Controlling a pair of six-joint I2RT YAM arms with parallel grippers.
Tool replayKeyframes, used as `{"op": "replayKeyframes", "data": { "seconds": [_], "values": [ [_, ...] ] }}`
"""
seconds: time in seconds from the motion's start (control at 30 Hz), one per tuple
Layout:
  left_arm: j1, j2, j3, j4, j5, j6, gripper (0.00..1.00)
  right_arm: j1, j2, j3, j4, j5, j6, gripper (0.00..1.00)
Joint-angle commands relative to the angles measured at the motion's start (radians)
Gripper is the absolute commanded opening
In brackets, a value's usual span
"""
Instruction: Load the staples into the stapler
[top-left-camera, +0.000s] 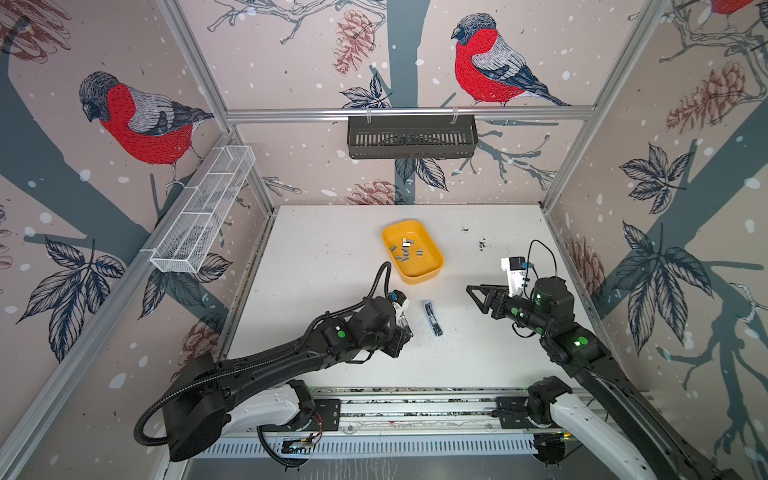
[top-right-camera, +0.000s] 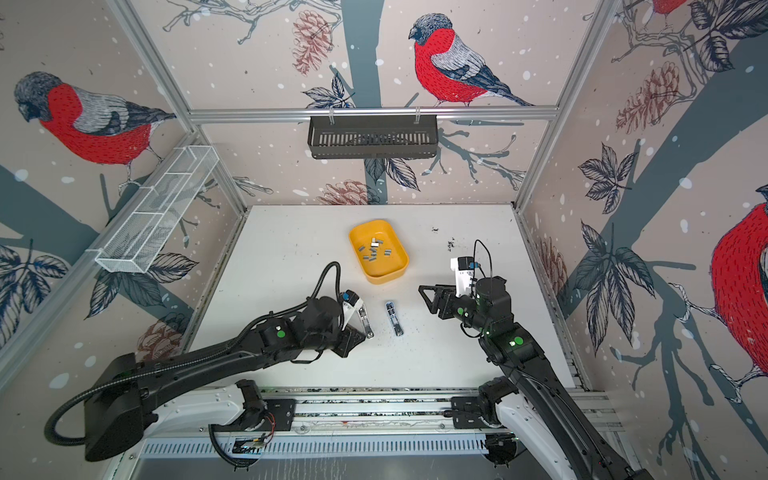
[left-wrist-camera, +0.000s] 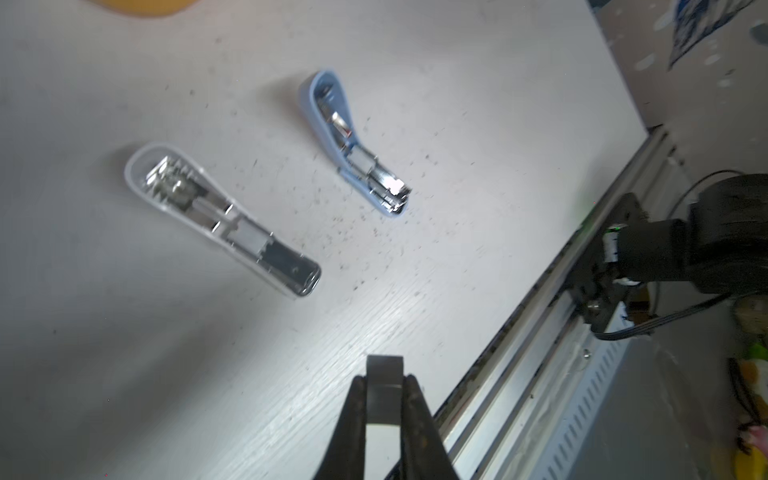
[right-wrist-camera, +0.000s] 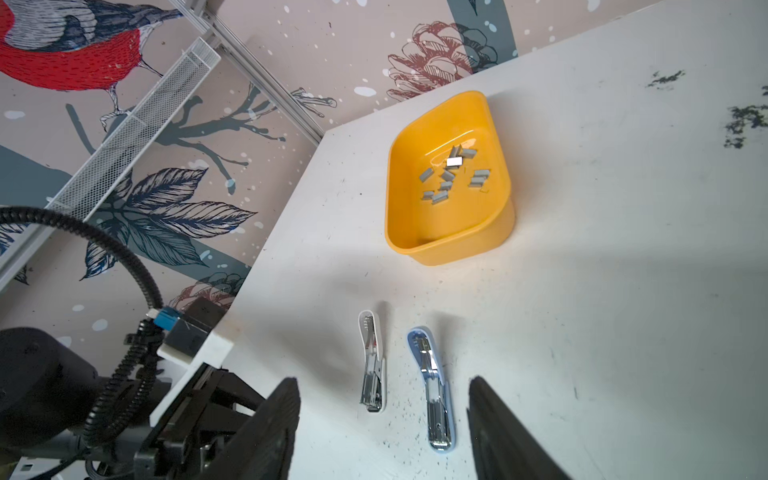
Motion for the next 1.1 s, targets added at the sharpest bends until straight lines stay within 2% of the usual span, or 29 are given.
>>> {"op": "replayKeyframes", "data": {
  "seconds": [0.0, 0.17, 0.4, 0.57, 0.87, 1.07],
  "values": [
    [-0.058, -0.006, -0.064, 0.042, -0.214, -0.107, 0.13, 0.002, -0.016, -0.005, -0.018, 0.024, -0.032, 0.65],
    [-0.114, 0.013, -0.122, 0.065, -0.313, -0.165, 0.13, 0.001, -0.039, -0.008, -0.053, 0.048, -0.055, 0.65],
    [-0.124, 0.068, -0.156, 0.104, -0.322, -0.178, 0.13, 0.001, -0.052, -0.016, -0.072, 0.061, -0.069, 0.65],
    [-0.125, 0.115, -0.156, 0.116, -0.315, -0.172, 0.13, 0.001, -0.040, -0.019, -0.058, 0.013, -0.084, 0.65],
    [-0.125, 0.170, -0.129, 0.073, -0.306, -0.169, 0.37, 0.001, -0.031, -0.019, -0.053, -0.007, -0.101, 0.65],
    [-0.124, 0.143, -0.140, 0.047, -0.286, -0.173, 0.39, 0.002, -0.029, -0.021, -0.055, -0.008, -0.109, 0.65]
  ]
}}
